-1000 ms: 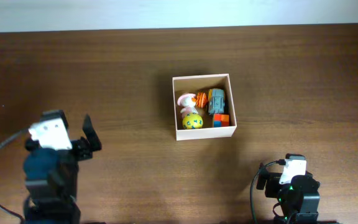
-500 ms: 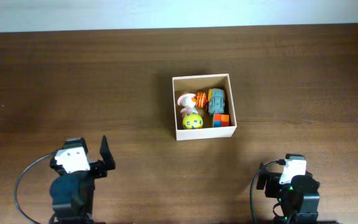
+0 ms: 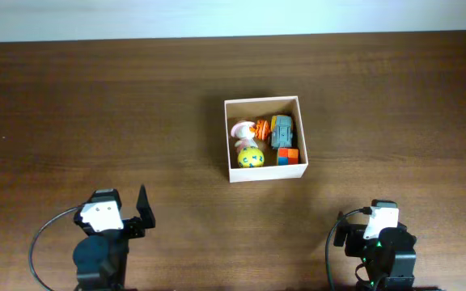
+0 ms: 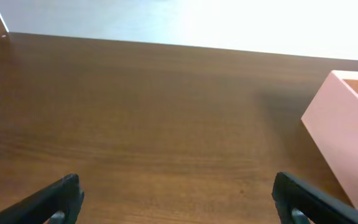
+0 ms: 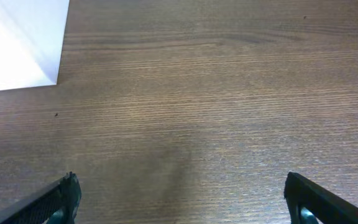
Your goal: Pack container
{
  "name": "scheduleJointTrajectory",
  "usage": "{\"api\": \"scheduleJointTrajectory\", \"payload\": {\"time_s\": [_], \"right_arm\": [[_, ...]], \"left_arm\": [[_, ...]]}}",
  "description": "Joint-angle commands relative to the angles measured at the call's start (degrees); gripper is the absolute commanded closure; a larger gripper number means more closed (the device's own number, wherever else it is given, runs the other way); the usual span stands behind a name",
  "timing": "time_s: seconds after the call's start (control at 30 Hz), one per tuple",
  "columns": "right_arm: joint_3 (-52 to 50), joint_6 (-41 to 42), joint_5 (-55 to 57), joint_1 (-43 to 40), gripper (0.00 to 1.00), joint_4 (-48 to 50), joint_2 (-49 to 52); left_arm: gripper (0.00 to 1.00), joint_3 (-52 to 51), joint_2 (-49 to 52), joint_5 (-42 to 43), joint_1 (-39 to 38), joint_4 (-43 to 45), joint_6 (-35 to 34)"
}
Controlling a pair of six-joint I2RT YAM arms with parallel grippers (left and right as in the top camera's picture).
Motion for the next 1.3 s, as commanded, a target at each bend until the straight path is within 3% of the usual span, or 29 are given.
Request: {"api": "scheduleJointTrajectory", "payload": {"time_s": [0.0,0.4,1.27], "right_arm": [[-0.6,-0.4,-0.2,0.2,0.01,0.0,-0.6],[-0.6,-0.4,-0.2,0.2,0.01,0.0,-0.6],[-0.6,-0.4,-0.2,0.2,0.01,0.0,-0.6]], "left_arm": [[0.01,-2.3,-2.3,0.8,0.0,0.2,0.7],[0.01,-4.6,-8.4,0.0,0.0,0.6,0.7],[0.01,-4.6,-8.4,0.0,0.0,0.6,0.7]]}}
